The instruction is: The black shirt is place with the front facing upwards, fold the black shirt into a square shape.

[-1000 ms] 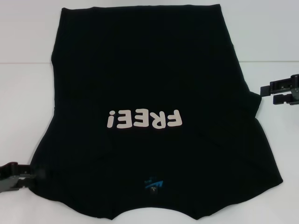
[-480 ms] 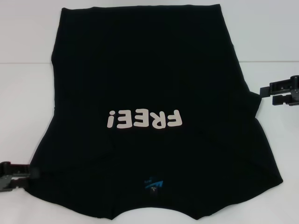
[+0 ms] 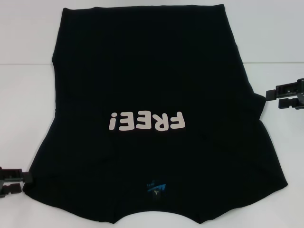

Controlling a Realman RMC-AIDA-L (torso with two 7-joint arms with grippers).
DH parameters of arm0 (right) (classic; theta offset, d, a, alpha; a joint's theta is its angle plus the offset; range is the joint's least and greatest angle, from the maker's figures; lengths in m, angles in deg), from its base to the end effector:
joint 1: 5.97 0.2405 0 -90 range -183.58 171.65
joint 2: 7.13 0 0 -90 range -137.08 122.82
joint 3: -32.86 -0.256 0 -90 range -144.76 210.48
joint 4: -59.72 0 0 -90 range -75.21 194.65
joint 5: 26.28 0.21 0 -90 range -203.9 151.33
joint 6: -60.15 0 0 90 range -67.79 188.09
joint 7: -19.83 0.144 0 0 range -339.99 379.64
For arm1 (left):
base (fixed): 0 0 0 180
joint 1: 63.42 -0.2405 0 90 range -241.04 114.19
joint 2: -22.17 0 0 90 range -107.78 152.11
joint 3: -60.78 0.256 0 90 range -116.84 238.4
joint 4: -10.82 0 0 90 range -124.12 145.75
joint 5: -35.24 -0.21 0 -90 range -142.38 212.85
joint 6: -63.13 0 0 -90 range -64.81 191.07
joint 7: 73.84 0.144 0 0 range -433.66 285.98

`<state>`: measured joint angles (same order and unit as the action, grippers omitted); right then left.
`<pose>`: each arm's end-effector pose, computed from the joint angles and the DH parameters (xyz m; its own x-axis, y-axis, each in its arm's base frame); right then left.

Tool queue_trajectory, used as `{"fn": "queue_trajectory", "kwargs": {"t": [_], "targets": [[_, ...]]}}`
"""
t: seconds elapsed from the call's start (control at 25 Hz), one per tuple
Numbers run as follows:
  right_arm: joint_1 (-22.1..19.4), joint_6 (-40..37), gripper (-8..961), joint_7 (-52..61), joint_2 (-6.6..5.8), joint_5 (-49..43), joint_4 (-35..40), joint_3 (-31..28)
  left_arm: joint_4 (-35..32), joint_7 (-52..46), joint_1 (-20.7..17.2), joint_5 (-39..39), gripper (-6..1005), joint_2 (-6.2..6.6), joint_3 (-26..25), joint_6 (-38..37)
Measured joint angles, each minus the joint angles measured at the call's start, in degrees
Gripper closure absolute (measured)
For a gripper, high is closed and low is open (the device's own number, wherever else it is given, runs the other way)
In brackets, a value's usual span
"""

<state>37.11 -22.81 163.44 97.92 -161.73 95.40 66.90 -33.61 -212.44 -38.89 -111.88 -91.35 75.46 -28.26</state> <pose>0.2742 0.4086 0.0964 0.1740 -0.8984 -0.4032 -0.9847 -0.1560 -0.0772 -0.3829 0.2741 0.0792 -0.1565 0.8871 0.4343 0.9861 0.1653 0.0175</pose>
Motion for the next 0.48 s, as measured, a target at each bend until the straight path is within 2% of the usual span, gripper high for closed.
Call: {"fn": "queue_trajectory", "kwargs": {"t": [0.48], "targets": [[-0.1,0.0,328,0.0,-0.05,0.0,0.1,0.0,0.8,-2.2,0.3,0.0,546,-0.08,0.0,1.1]]}}
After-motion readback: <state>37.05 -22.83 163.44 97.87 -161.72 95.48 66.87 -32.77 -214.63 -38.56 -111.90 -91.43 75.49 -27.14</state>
